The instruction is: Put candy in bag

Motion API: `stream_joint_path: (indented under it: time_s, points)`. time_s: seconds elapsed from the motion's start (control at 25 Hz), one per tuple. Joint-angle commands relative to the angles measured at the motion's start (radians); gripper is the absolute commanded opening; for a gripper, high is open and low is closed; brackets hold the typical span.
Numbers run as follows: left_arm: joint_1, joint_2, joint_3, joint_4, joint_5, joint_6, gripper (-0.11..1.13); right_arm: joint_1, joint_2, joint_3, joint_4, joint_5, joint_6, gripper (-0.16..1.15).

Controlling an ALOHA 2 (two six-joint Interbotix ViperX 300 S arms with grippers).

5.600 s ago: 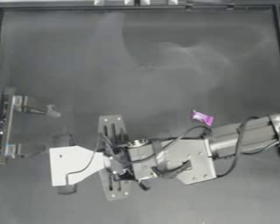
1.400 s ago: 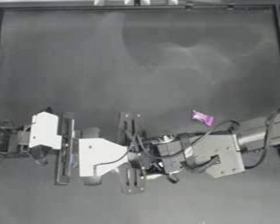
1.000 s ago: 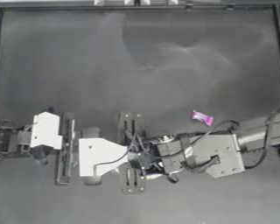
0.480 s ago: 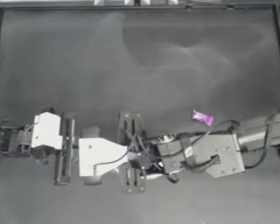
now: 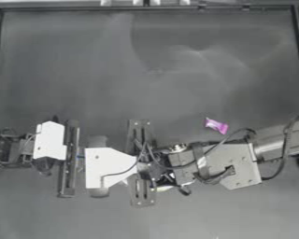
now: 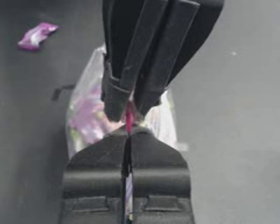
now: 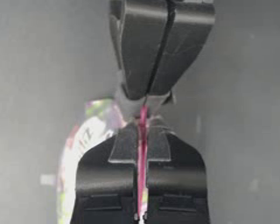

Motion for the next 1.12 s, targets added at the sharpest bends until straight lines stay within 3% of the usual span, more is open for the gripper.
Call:
stream_joint_path:
  time_s: [0.04,1.12]
  points:
    - [-0.002,-0.046,-0.017,0.003,-0.003,0.002,0.07,0.002,-0.048,0.002,0.005,0.000,0.000,0.04]
    - [-0.006,-0.051,-0.012,0.003,-0.011,0.003,0.07,0.003,-0.153,0.204,0.006,-0.003,0.121,0.04]
